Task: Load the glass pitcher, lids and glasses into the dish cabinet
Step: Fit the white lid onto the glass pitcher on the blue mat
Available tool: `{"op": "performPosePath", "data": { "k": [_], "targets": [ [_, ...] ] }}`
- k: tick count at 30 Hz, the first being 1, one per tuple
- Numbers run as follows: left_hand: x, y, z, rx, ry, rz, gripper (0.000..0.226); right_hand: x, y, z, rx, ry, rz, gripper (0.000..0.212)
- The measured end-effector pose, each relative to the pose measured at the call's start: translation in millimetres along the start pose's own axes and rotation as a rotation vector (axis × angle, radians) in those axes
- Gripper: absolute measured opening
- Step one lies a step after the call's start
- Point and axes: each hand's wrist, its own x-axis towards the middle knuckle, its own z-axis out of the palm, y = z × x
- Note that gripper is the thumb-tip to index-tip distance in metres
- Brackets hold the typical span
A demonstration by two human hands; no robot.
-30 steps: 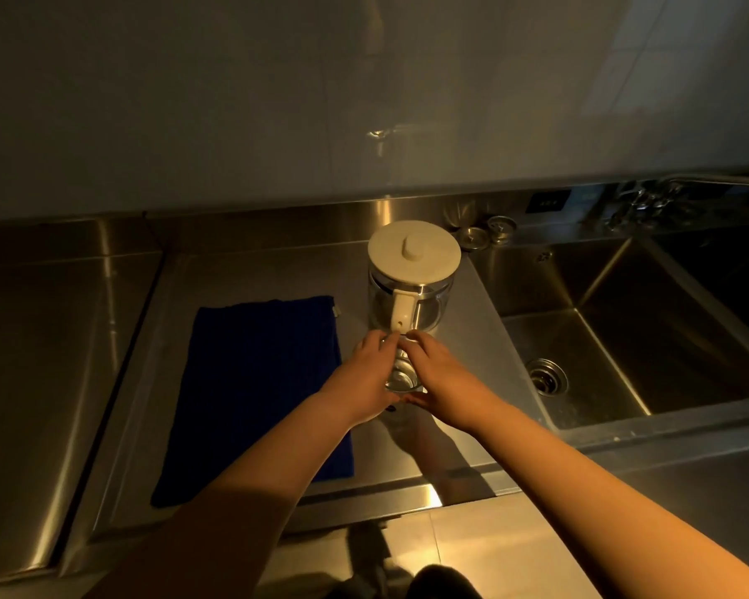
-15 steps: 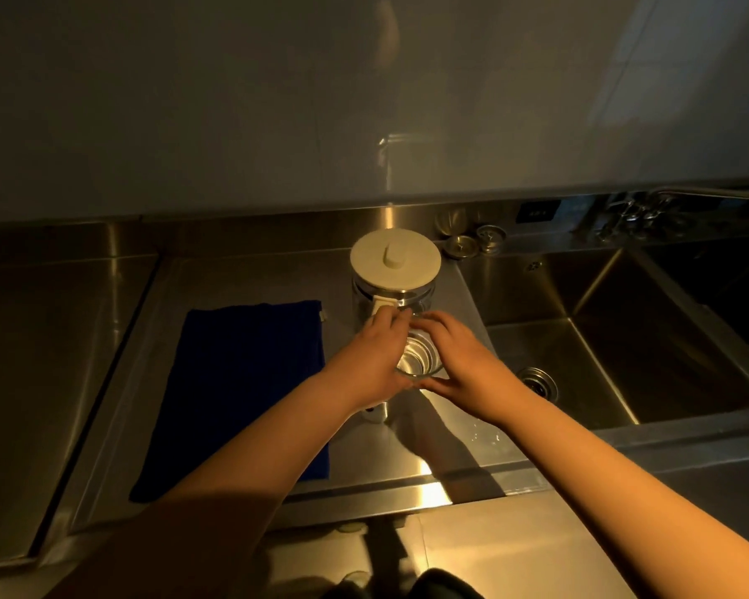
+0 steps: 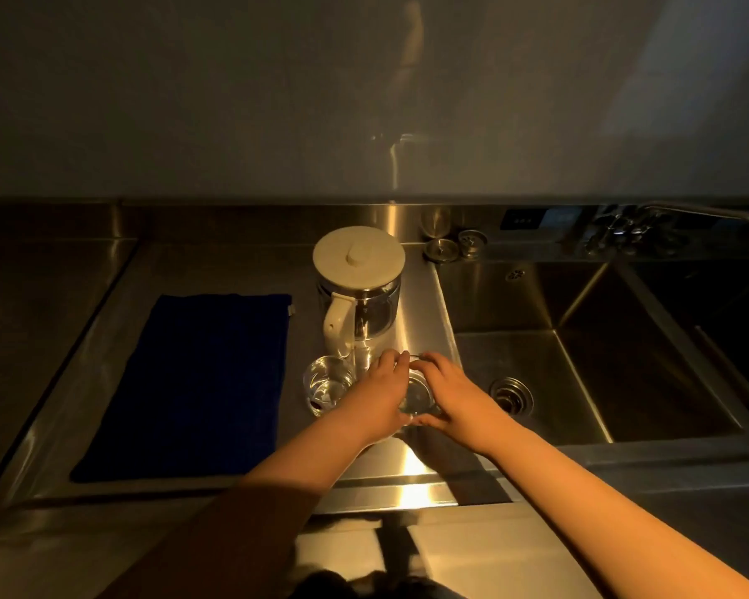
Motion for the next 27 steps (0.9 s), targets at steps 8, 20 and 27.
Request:
{"op": "performPosePath", "data": {
  "k": [8, 20, 27],
  "targets": [
    [8.4, -2.2, 12.6, 0.046, -0.022, -0.065, 0.090, 6.6, 9.9, 13.1, 0.024, -0.037, -0.007, 0.080],
    [7.5, -11.4, -6.6, 0.081, -0.014, -0.051, 0.096, 17.5, 13.6, -12.9, 0.153, -0.184, -0.014, 0.093],
    [15.4, -47.5, -61.0, 0.164, 0.152, -0.117, 0.085, 90.7, -7.7, -64.4, 0.159, 0.023, -0.040, 0.075]
  ]
}}
